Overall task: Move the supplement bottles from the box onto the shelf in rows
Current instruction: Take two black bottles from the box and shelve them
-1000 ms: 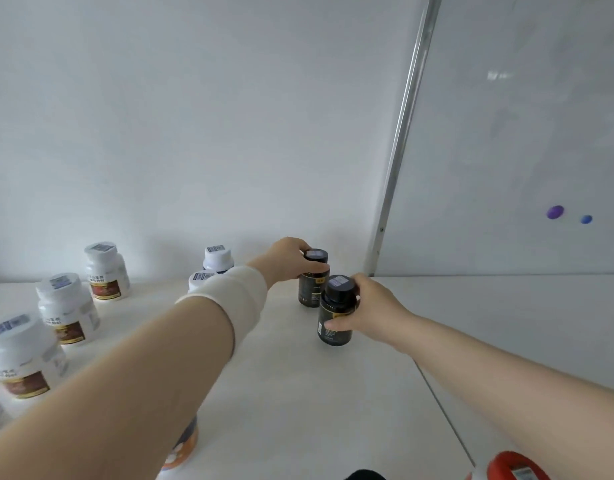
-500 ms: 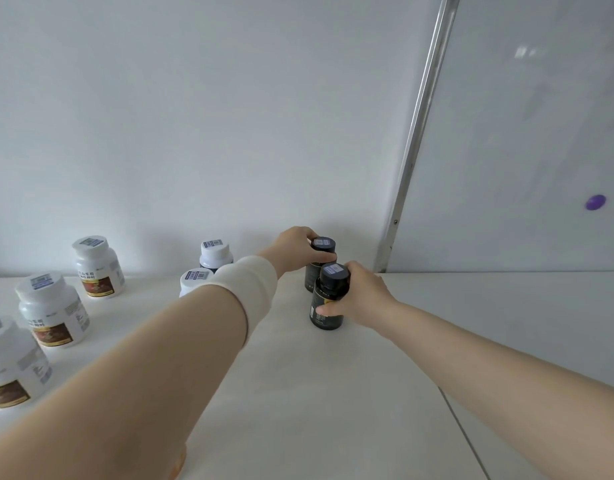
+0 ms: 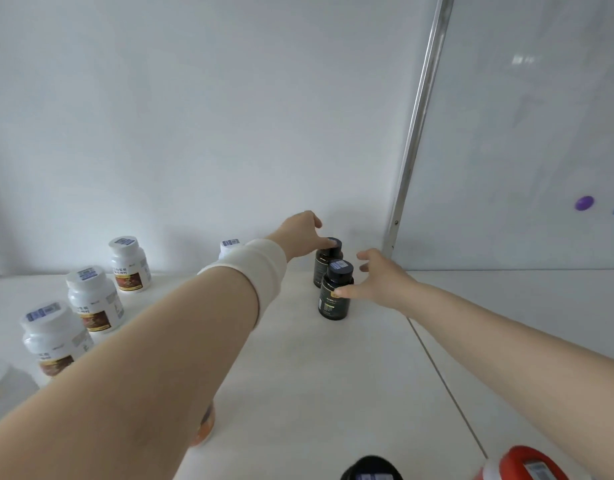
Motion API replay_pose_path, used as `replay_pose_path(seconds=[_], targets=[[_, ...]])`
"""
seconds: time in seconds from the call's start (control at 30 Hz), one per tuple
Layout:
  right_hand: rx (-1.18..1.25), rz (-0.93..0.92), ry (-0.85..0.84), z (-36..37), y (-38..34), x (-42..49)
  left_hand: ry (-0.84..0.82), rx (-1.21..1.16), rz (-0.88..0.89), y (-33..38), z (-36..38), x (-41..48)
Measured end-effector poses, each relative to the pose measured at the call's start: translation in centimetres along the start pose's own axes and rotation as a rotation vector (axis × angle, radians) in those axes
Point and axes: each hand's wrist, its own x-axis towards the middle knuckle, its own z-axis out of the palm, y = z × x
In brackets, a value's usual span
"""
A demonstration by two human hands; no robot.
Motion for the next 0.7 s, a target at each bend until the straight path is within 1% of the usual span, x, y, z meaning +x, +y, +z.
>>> replay_pose_path(seconds=[0.07,0.2,0.27,0.33,0.47,0.6,0.7], targets=[[-0.084,-0.033,0.036,-1.2,-0.8,-1.1,0.069,0.173,0.048,0.6,-1.6,-2.0],[-0.282,-0.151,0.099,-2.2,-3.1,-4.6,0.212,0.733,0.159,1.6,-4.6,-8.1],[-0.381,-0.222,0.124,-1.9,-4.4,-7.0,0.262,0.955,0.170,1.5,-5.5,-11.7],[-0.460,-0.286,0.134,-1.3,-5.6,-9.5,0.304,1.107,0.152,1.0,-6.5,-15.5],[-0.587,-0.459,0.165,0.8,-8.7,-14.8,0.329,1.218,0.047,-0.2,-8.6,-24.2],[-0.572,-0.603,0.135,4.3,-12.8,-20.2,0.376,1.282,-0.082,-2.2,-11.2,-32.9],[-0.572,-0.725,0.121,7.7,-16.5,-24.2,0.365,1.309,-0.193,-4.3,-13.3,-39.5]])
